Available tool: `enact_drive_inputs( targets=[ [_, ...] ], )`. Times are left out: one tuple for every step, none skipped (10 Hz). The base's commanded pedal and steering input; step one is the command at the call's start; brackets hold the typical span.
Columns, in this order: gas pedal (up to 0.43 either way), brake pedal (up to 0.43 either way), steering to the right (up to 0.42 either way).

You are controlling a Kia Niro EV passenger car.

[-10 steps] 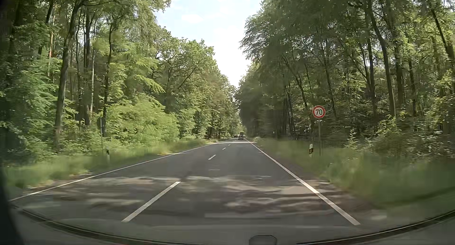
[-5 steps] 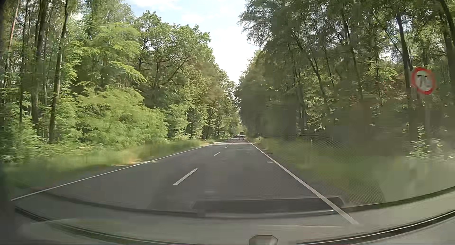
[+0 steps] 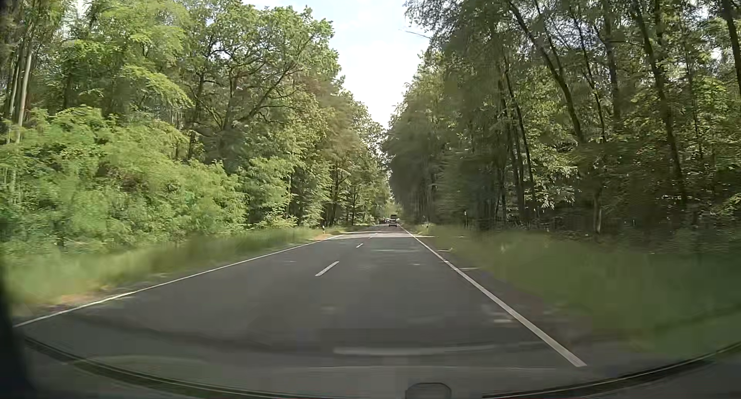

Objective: Follow the waypoints while adhering to traffic rules and regulations

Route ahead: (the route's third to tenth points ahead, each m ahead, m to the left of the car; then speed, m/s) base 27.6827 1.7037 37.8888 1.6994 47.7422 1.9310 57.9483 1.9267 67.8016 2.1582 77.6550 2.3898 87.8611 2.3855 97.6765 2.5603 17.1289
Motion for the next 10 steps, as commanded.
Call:
enact_drive_inputs(
  targets=[
    [0.039,0.037,-0.001],
    [0.039,0.037,-0.001],
    [0.039,0.037,-0.001],
    [0.039,0.037,-0.001],
    [0.039,0.037,-0.001],
    [0.039,0.037,0.000],
    [0.039,0.037,0.000],
    [0.039,0.030,-0.001],
    [0.039,0.037,0.000],
    [0.039,0.037,0.000]
  ],
)
